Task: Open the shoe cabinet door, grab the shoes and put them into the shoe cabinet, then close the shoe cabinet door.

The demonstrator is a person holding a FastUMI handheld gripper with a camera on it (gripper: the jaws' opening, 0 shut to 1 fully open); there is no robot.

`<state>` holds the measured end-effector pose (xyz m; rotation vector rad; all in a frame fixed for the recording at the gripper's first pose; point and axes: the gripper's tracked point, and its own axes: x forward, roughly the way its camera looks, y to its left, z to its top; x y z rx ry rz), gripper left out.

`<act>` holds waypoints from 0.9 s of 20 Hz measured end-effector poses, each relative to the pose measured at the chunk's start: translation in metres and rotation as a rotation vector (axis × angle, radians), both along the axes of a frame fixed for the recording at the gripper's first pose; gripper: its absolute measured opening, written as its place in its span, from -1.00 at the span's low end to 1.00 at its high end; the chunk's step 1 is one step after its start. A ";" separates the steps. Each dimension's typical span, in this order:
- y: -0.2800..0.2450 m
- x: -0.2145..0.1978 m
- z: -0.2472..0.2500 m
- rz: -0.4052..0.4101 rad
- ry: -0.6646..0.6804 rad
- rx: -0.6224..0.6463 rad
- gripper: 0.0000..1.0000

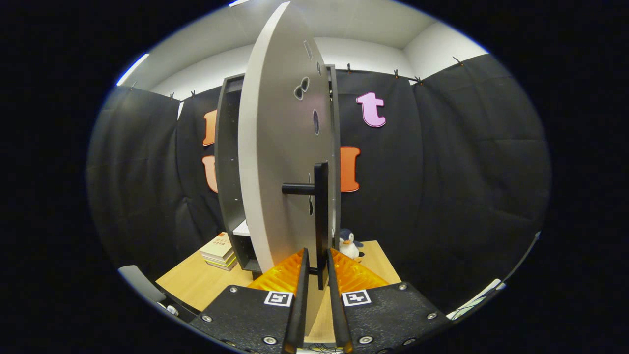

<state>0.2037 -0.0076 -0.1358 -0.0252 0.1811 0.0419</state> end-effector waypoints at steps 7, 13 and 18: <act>-0.020 -0.003 0.000 -0.146 -0.003 -0.027 -0.65; -0.044 -0.025 0.005 -0.291 -0.006 -0.031 -0.65; -0.019 -0.041 0.007 -0.345 -0.016 -0.016 -0.65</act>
